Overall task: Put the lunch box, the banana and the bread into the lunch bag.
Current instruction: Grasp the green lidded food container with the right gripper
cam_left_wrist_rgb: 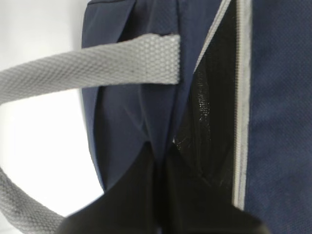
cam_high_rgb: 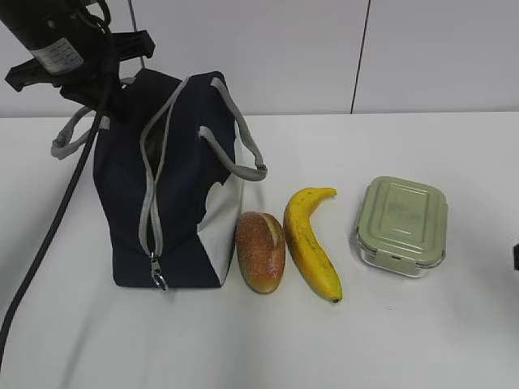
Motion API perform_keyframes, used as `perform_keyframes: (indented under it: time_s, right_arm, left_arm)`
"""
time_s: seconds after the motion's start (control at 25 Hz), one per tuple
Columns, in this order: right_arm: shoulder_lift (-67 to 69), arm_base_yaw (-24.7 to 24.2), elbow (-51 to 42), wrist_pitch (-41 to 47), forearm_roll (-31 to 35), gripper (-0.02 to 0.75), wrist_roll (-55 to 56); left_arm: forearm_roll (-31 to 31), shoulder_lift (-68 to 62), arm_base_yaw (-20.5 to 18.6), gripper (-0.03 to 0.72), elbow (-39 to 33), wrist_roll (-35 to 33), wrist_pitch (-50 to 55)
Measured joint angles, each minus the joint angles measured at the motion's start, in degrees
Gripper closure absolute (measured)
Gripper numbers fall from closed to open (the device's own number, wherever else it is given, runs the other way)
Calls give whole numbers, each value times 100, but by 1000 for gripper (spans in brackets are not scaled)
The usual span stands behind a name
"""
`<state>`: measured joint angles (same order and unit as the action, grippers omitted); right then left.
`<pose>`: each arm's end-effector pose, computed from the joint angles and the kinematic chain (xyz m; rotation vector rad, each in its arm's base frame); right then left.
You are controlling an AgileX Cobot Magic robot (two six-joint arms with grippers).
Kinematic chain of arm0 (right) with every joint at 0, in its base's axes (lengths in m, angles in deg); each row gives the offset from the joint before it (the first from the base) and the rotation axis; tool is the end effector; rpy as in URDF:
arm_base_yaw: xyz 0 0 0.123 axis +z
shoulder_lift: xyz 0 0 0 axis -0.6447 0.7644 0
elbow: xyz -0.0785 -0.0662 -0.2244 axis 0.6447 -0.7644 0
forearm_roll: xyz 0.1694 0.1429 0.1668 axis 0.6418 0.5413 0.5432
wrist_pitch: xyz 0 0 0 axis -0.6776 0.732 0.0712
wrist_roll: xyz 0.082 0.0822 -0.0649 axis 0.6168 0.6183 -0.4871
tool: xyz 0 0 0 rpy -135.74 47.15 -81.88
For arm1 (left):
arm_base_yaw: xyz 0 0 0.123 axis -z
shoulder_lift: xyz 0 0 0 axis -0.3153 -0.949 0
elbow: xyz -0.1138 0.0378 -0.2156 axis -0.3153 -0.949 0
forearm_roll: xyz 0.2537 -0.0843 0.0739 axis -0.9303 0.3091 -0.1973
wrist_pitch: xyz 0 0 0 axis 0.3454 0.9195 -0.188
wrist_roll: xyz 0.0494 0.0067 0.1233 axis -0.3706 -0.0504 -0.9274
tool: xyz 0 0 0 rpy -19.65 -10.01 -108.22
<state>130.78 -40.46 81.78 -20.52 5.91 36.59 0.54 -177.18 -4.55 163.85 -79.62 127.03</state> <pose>0.2397 0.0153 0.1784 0.1188 2.5694 0.2048 0.4138 -0.1273 0.2322 0.0847 2.8090 -0.3727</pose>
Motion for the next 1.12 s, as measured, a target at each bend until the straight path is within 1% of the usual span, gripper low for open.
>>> perform_keyframes:
  time_s: [0.04, 0.08, 0.16, 0.2, 0.28, 0.32, 0.4, 0.6, 0.8, 1.12]
  right_arm:
    - [187, -50, 63, -44, 162, 209, -155]
    - [492, -164, 130, -96, 495, 209, -450]
    - [892, -505, 213, -136, 1328, 209, -1235]
    - [1173, -786, 248, -133, 1926, 209, -1779]
    - [1504, -1227, 286, -133, 2775, 209, -2539]
    - [1732, -1415, 311, -133, 3117, 209, -2868]
    - [2090, -1608, 387, -121, 3526, 209, -3292]
    - [3006, -1666, 748, -99, 3727, 209, -3559]
    - [3543, -1672, 1061, -110, 3882, 209, -3595]
    - [4092, -1672, 1096, -165, 5107, 209, -3595]
  left_arm:
    - [0, 0, 0, 686, 0, 0, -11]
    - [-4, 0, 0, 686, 0, 0, -11]
    - [-11, 0, 0, 686, 0, 0, -11]
    - [-11, 0, 0, 686, 0, 0, -11]
    - [-11, 0, 0, 686, 0, 0, -22]
    - [-16, 0, 0, 686, 0, 0, -35]
    - [-16, 0, 0, 686, 0, 0, -59]
    - [-16, 0, 0, 686, 0, 0, -78]
    - [-16, 0, 0, 686, 0, 0, -80]
    - [-16, 0, 0, 686, 0, 0, -80]
